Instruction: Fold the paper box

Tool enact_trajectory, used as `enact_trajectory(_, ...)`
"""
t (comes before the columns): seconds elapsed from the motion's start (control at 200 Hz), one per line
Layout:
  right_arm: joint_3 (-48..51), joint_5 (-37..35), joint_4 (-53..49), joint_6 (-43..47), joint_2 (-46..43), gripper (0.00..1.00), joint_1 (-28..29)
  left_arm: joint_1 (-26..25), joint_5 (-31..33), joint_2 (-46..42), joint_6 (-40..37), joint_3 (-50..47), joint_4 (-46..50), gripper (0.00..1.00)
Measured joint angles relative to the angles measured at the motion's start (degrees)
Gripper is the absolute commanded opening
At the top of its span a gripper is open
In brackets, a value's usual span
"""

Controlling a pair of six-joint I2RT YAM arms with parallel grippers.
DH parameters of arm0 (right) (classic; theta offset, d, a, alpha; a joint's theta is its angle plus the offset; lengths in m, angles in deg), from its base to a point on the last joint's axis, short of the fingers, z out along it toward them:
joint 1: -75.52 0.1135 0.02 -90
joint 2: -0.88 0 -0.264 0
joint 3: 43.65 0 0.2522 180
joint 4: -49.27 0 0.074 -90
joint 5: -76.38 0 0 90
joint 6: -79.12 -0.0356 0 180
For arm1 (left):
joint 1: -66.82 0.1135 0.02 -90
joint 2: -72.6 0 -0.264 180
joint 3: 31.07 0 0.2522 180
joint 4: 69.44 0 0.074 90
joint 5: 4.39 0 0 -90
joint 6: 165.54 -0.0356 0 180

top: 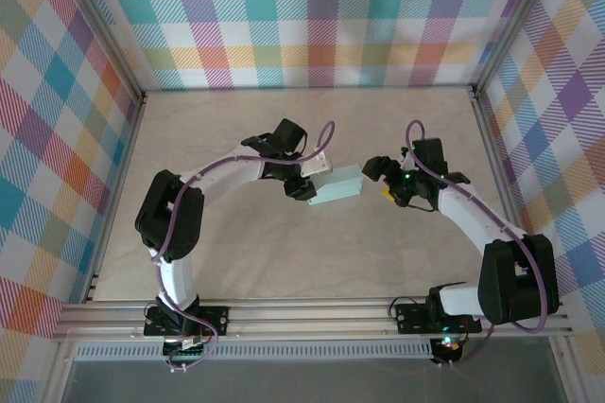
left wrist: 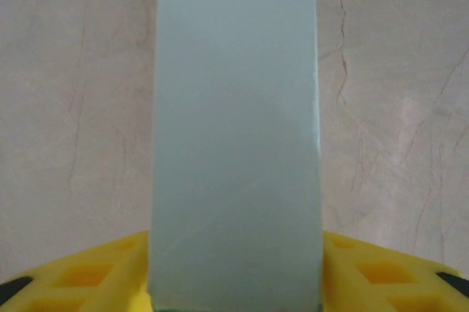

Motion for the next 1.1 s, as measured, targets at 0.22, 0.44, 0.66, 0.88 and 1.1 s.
enact_trajectory(0.22,0.04,-0.24,-0.17,0.39,-0.04,0.89,0.00,-0.33,-0.50,-0.98,-0.26,-0.37,0.15,0.35)
enact_trajectory(0.44,0.50,-0.76,-0.57,0.57,-0.87,0.90,0.00,-1.79,2.49,-4.00,-0.13,-4.02,-3.21,0.34)
enact_trajectory(0.66,0.50,-0.96,-0.57,0.55,-1.20,0.89,-0.04,-4.33,16.81,-8.76,-0.94,-11.54,-12.31,0.33)
enact_trajectory(0.88,0.70,-0.94,-0.50,0.55,-1.25,0.89,-0.04,-8.81,34.91,-10.47,-5.49,-19.43,-25.09,0.33)
enact_trajectory(1.1,1.25,-0.94,-0.50,0.55,-1.31,0.89,-0.07,-11.04,46.10,-9.18,-9.46,-23.26,-34.38,0.37)
